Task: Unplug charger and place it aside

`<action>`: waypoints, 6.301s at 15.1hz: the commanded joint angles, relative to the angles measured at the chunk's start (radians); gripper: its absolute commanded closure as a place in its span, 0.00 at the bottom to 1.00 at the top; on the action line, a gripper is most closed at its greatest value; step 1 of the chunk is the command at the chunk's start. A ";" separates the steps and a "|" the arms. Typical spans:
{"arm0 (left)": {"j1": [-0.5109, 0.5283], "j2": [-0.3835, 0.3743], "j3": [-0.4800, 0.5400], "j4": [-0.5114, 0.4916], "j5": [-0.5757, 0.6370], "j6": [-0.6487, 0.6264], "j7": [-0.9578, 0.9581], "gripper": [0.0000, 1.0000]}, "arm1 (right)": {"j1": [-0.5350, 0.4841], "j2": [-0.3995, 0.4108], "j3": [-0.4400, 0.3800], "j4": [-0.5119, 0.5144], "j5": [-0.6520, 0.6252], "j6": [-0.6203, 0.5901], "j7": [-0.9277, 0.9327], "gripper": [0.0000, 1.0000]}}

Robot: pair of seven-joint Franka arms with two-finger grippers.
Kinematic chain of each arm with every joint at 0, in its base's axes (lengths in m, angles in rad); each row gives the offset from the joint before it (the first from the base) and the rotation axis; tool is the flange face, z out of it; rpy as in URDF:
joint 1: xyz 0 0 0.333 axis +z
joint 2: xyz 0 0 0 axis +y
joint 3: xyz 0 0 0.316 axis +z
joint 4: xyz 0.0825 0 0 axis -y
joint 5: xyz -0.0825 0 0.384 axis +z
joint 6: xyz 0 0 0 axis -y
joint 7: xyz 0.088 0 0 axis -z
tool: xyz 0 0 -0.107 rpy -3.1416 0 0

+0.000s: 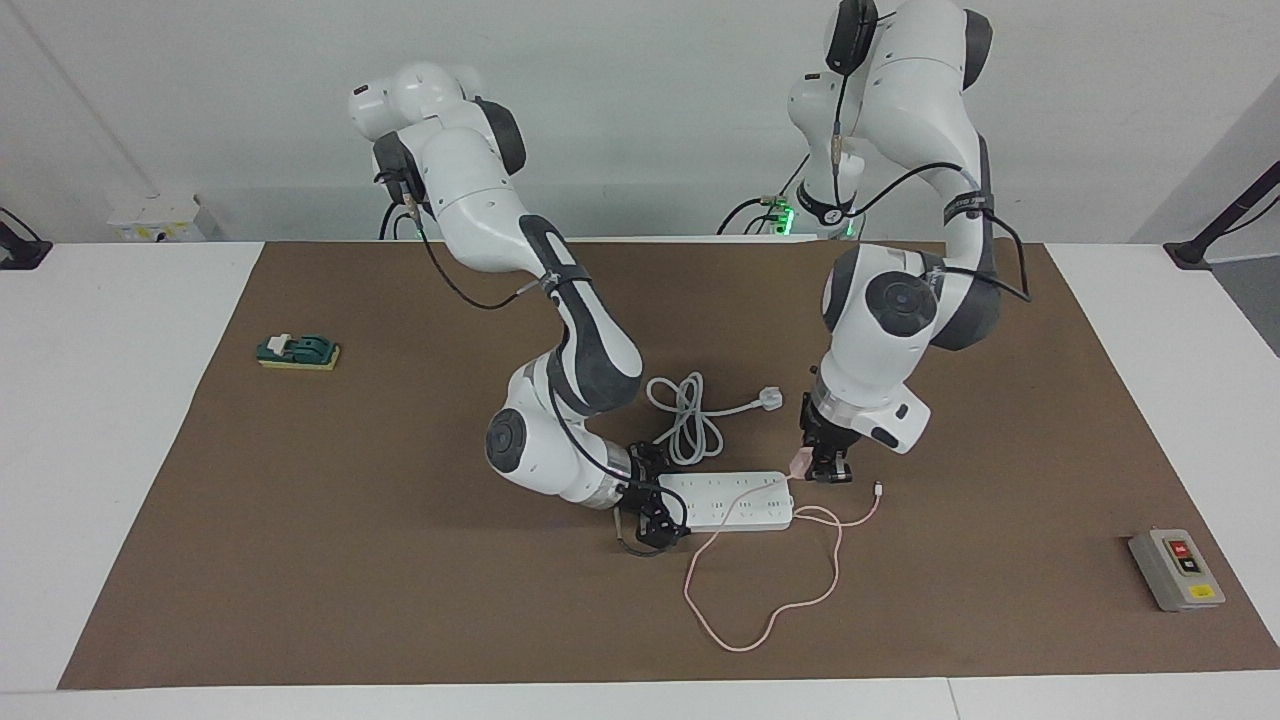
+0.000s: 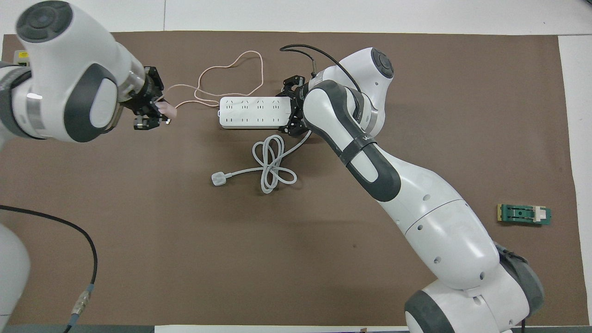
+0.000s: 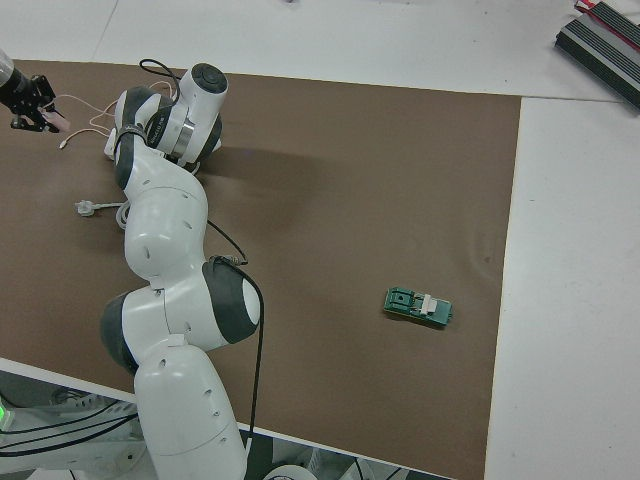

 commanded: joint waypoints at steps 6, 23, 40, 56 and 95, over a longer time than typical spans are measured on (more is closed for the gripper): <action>0.335 -0.192 -0.002 -0.183 -0.025 -0.156 0.657 1.00 | -0.043 -0.199 -0.007 -0.147 -0.015 -0.047 0.000 0.00; 0.411 -0.286 -0.012 -0.227 -0.013 -0.085 1.098 0.00 | -0.370 -0.704 -0.018 -0.171 -0.540 -0.733 -0.829 0.00; 0.193 -0.296 0.010 0.134 0.062 -0.552 1.706 0.00 | -0.443 -1.116 -0.001 -0.578 -0.804 -0.664 -1.550 0.00; 0.119 -0.395 0.062 -0.031 0.025 -0.425 1.697 0.00 | -0.476 -1.122 0.042 -0.588 -0.724 -0.625 -1.553 0.00; 0.107 -0.370 0.064 -0.137 -0.051 -0.243 1.634 0.00 | -0.474 -1.131 0.045 -0.631 -0.724 -0.613 -1.553 0.00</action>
